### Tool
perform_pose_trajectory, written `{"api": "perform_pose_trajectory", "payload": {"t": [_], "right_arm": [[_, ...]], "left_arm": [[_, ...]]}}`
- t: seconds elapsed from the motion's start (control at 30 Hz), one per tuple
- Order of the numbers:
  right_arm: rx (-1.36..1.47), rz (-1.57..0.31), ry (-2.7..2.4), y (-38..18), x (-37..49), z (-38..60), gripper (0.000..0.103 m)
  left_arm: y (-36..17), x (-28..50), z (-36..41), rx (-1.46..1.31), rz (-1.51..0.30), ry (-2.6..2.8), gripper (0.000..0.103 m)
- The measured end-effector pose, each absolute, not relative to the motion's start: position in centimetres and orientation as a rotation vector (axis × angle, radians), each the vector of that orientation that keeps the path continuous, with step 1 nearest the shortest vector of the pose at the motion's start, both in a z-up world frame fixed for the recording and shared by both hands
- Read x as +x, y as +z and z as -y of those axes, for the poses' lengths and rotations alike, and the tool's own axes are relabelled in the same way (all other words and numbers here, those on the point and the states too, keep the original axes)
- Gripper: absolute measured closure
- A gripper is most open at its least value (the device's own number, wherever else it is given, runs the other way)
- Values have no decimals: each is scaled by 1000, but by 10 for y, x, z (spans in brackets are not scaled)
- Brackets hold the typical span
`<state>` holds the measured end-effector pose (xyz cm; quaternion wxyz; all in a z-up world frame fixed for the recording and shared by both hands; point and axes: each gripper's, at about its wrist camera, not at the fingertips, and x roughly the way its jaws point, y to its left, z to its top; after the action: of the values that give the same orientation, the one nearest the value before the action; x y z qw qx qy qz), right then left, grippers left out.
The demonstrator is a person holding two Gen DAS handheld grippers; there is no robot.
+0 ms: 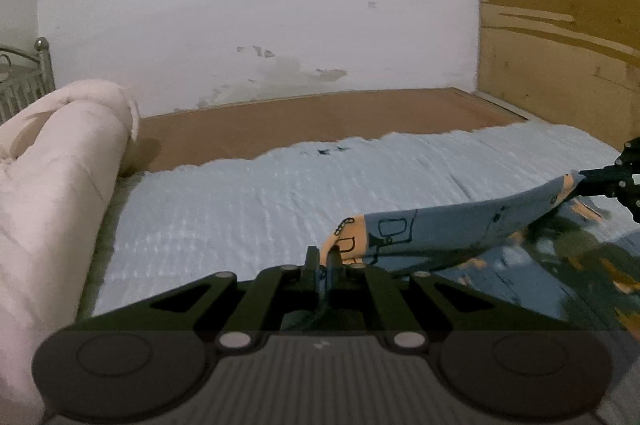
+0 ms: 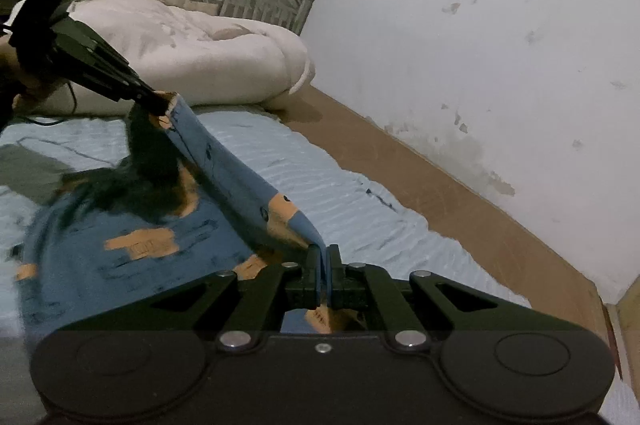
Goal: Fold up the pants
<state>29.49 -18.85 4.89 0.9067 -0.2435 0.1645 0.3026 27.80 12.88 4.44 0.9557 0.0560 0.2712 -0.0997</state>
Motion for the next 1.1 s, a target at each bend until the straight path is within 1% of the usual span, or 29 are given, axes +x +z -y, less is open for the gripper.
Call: {"api": "perform_pose_trajectory", "payload": {"t": [0.2, 0.43, 0.7, 0.9, 1.1], "right_arm": [[-484, -344, 616, 37, 233, 200, 102], [-536, -340, 571, -3, 182, 195, 102], [-576, -336, 551, -36, 160, 184, 102], [-596, -330, 557, -37, 150, 183, 102], [-620, -342, 582, -35, 135, 184, 103]], "left_arm": [[28, 234, -121, 164, -560, -250, 101], [-2, 203, -106, 278, -554, -257, 101], [-27, 190, -103, 357, -563, -258, 101], [-26, 185, -111, 341, -542, -271, 101], [-33, 187, -117, 336, -574, -300, 101]]}}
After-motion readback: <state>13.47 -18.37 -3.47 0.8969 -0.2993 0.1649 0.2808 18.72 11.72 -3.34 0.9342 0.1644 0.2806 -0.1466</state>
